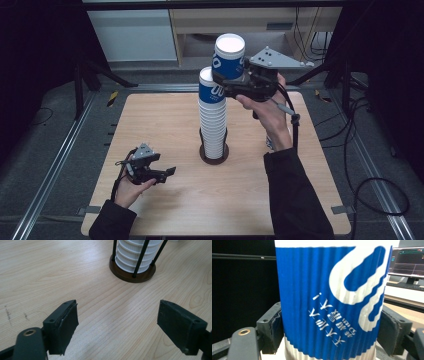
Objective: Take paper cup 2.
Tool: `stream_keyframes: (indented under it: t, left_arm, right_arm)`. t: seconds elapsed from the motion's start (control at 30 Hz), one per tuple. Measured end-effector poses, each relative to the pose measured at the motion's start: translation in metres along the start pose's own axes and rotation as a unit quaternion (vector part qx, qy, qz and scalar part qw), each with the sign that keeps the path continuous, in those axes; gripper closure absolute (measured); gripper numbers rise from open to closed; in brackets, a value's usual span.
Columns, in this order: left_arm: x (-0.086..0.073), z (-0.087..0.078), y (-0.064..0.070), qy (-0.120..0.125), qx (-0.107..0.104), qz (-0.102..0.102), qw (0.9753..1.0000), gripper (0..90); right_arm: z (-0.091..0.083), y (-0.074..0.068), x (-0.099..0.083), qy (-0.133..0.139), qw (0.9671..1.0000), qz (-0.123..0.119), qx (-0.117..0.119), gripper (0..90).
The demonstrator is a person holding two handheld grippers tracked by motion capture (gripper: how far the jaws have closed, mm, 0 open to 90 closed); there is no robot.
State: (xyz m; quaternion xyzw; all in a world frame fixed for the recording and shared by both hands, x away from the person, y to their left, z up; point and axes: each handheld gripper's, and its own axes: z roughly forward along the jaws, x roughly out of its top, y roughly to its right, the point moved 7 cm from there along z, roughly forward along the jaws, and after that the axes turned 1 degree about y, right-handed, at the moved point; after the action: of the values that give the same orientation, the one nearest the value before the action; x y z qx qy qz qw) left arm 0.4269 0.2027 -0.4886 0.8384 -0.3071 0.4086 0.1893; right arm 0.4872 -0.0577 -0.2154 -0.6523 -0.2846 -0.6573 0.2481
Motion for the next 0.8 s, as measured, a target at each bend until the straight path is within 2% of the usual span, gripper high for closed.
stream_keyframes:
  t: [0.23,0.5,0.8]
  left_arm:
    - [0.000,0.000,0.002,-0.001,-0.001,0.002,1.0000,16.4]
    - [0.000,0.001,0.002,-0.003,-0.001,0.003,1.0000,16.4]
    - [0.000,0.001,0.004,-0.003,-0.003,0.005,1.0000,16.4]
  right_arm:
    - [-0.029,0.011,-0.016,-0.012,0.9999,-0.002,-0.012,20.4]
    - [-0.047,0.019,-0.055,-0.040,0.9990,0.007,-0.017,20.4]
    - [-0.063,0.020,-0.093,-0.066,0.9976,0.014,-0.017,20.2]
